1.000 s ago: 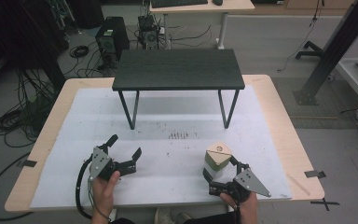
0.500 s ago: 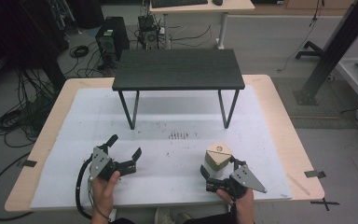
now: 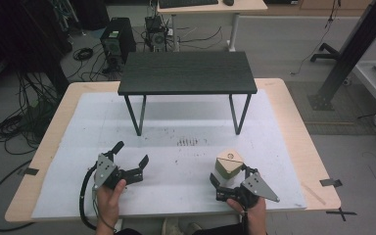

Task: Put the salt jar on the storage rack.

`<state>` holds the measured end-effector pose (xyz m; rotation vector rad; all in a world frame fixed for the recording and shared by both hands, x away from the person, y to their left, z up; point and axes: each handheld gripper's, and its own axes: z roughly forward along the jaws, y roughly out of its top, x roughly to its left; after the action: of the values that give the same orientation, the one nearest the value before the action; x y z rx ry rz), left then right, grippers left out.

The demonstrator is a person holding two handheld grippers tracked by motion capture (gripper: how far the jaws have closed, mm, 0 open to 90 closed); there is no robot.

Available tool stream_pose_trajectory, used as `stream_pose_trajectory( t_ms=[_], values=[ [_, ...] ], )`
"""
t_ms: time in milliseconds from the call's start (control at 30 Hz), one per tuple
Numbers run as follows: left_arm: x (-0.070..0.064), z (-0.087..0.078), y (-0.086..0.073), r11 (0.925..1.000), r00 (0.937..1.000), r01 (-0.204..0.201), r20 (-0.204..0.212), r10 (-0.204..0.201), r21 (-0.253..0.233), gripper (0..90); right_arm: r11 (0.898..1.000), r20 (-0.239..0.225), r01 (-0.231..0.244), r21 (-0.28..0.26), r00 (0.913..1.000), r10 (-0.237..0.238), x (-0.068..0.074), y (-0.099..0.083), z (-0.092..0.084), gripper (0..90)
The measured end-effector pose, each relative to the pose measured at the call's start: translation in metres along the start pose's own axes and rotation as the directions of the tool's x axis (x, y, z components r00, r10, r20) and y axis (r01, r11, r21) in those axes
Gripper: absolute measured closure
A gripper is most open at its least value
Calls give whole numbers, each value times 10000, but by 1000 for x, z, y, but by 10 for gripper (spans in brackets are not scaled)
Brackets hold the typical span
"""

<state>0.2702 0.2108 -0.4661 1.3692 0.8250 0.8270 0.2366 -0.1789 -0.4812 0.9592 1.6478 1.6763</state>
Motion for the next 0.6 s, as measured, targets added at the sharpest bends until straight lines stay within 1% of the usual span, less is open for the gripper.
stream_pose_trajectory(
  t_ms=[600],
  values=[
    [0, 0, 0, 10000, 10000, -22, -6, 22, 6, 4, 10000, -26, -35, 39, 10000, 35, 0, 0, 0, 6]
  ],
)
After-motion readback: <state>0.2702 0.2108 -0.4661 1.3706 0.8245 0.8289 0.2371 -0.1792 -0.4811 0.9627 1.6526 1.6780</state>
